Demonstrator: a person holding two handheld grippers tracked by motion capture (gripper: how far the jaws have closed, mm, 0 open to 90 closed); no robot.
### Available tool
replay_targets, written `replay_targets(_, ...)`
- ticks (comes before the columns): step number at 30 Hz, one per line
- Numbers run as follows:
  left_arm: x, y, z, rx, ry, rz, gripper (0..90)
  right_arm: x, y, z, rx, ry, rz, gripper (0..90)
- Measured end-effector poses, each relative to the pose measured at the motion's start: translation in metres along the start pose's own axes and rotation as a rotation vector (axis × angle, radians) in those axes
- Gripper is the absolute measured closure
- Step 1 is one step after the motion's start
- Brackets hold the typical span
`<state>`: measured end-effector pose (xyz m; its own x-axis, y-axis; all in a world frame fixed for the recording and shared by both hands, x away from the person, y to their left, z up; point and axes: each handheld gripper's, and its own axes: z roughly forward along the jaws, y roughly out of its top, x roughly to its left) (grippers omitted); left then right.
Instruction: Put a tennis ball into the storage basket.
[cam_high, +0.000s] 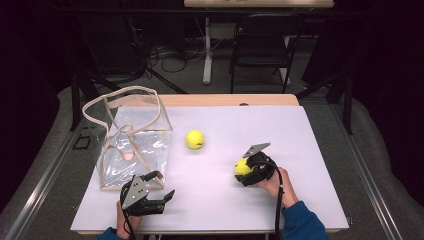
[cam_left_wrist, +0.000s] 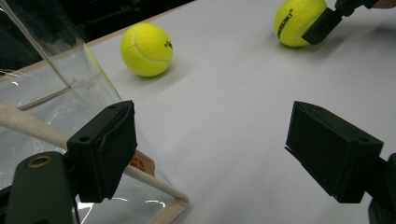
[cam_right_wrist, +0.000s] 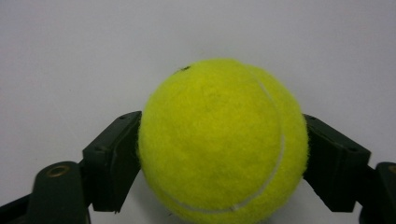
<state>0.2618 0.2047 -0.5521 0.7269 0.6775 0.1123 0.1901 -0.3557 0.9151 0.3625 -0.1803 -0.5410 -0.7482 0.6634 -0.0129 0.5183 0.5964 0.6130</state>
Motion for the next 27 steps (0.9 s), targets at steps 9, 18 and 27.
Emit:
replay_targets(9,0.0,0.0,0.0,-0.001,0.003,0.004,15.8,0.0,0.0,-0.001,0.003,-0.005,-0.011,25.8)
replay_targets(18,0.0,0.001,0.0,-0.003,0.005,0.007,15.9,0.002,0.001,-0.005,-0.023,-0.008,-0.023,26.0)
replay_targets(27,-0.001,0.001,0.001,-0.002,-0.001,0.007,15.9,0.004,0.003,-0.012,-0.065,-0.007,-0.021,26.0)
